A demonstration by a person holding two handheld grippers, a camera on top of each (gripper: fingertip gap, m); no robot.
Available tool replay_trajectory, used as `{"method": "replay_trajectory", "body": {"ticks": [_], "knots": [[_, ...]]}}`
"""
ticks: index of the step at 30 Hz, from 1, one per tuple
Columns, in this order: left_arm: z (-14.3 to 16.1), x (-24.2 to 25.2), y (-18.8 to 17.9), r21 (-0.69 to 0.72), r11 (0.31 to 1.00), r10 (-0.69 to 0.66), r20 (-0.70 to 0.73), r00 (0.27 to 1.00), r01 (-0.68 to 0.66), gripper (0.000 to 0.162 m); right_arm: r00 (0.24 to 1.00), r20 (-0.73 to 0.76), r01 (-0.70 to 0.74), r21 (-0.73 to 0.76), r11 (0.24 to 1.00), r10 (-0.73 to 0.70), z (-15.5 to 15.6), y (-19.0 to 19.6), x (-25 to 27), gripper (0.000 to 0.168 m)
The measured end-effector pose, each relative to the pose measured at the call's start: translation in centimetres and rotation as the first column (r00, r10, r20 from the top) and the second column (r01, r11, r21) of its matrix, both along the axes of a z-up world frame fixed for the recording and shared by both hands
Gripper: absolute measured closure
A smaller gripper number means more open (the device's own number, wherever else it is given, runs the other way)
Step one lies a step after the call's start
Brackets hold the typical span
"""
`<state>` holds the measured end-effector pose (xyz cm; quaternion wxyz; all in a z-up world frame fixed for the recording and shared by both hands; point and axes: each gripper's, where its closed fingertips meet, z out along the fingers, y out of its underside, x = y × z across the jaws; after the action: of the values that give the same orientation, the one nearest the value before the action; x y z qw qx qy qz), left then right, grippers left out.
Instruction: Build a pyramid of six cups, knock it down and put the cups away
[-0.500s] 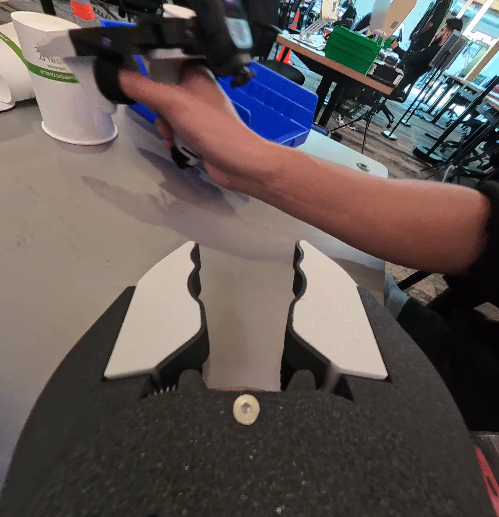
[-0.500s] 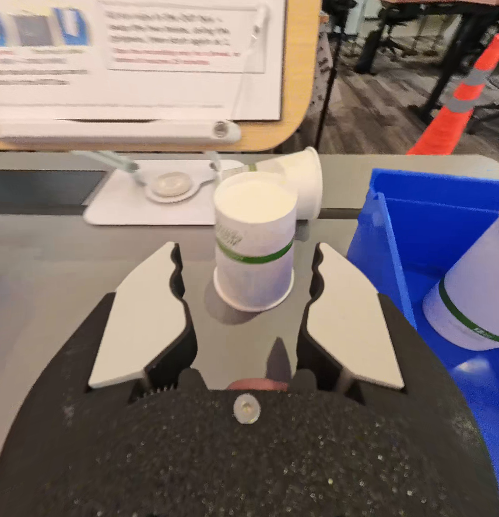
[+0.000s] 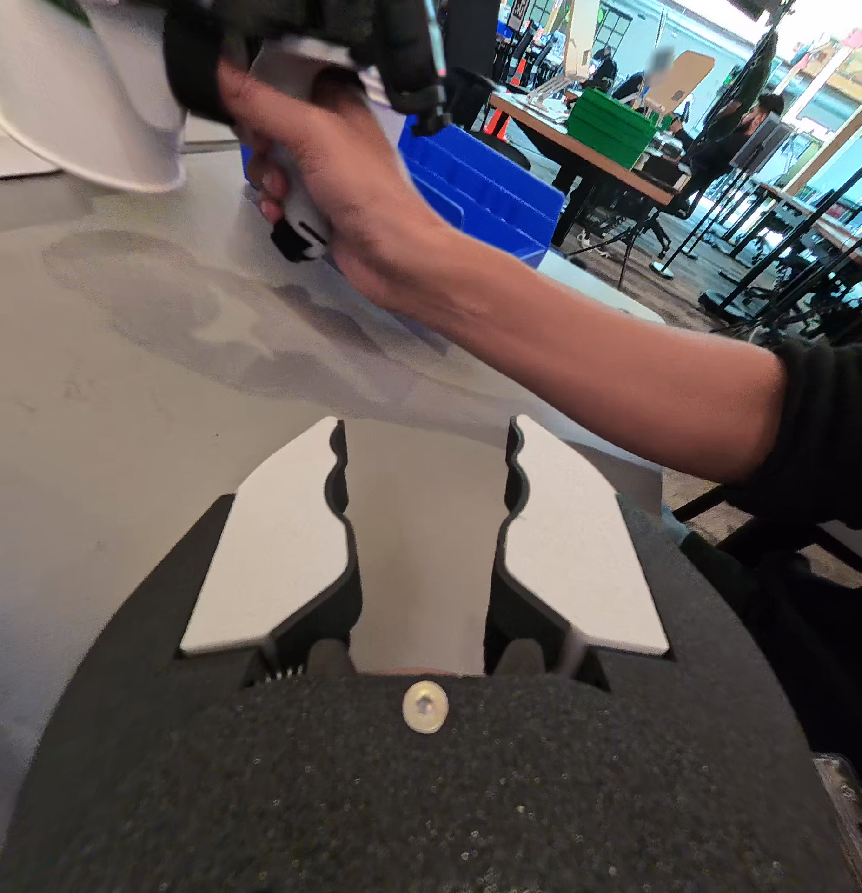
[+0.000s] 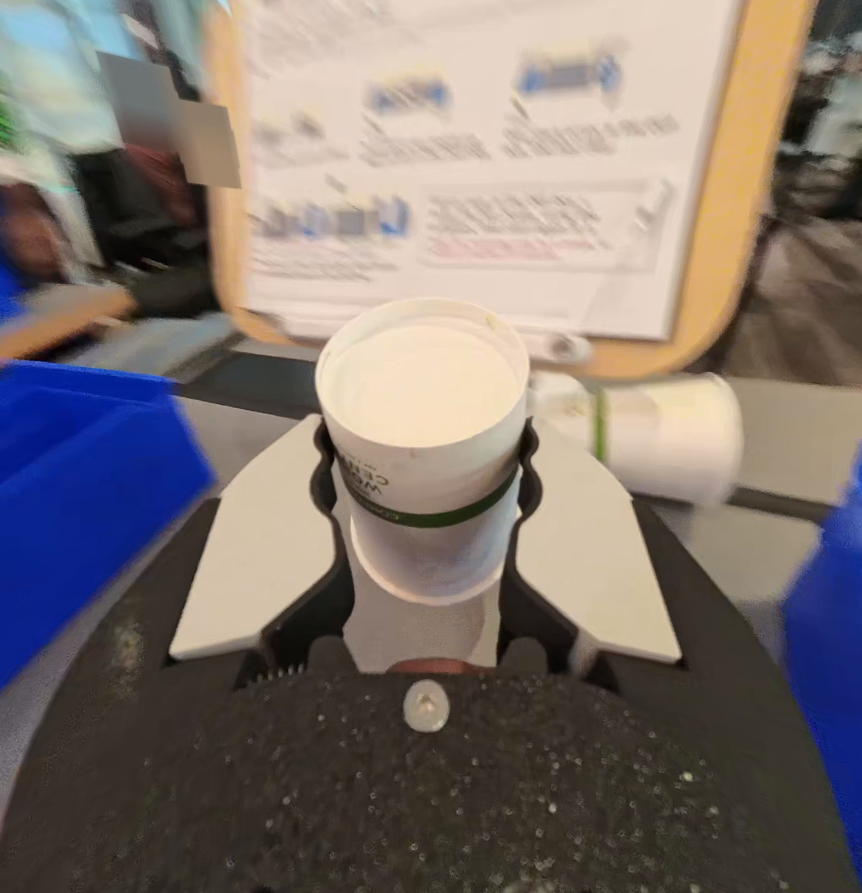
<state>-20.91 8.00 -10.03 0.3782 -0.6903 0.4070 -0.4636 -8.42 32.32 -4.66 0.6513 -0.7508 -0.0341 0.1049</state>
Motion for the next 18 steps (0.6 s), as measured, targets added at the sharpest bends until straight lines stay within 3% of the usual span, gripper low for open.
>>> {"method": "replay_trajectory", "body": {"ticks": [4, 9, 12, 16, 18], "knots": [[1.4, -0.2, 1.1, -0.042, 0.999, 0.027, 0.084, 0.996, -0.024, 0.100, 0.949, -0.111, -0.275, 0.179, 0.945, 0.297, 6.4, -5.4, -5.5, 0.095], [6.2, -1.2, 5.7, 0.124, 0.965, 0.201, 0.207, 0.957, -0.230, 0.102, 0.745, -0.354, -0.485, 0.295, 0.823, 0.566, 10.5, -10.7, -9.0, 0.094], [8.2, -1.8, 7.0, 0.237, 0.924, 0.243, 0.246, 0.938, -0.302, 0.106, 0.575, -0.510, -0.569, 0.313, 0.761, 0.640, 11.3, -12.6, -10.2, 0.094], [9.3, -1.8, 6.4, 0.324, 0.890, 0.238, 0.268, 0.934, -0.320, 0.122, 0.443, -0.645, -0.613, 0.289, 0.736, 0.623, 10.1, -13.4, -11.0, 0.094], [9.9, -1.7, 6.0, 0.362, 0.871, 0.233, 0.287, 0.929, -0.331, 0.128, 0.338, -0.711, -0.650, 0.297, 0.700, 0.616, 9.5, -14.2, -11.8, 0.094]]}}
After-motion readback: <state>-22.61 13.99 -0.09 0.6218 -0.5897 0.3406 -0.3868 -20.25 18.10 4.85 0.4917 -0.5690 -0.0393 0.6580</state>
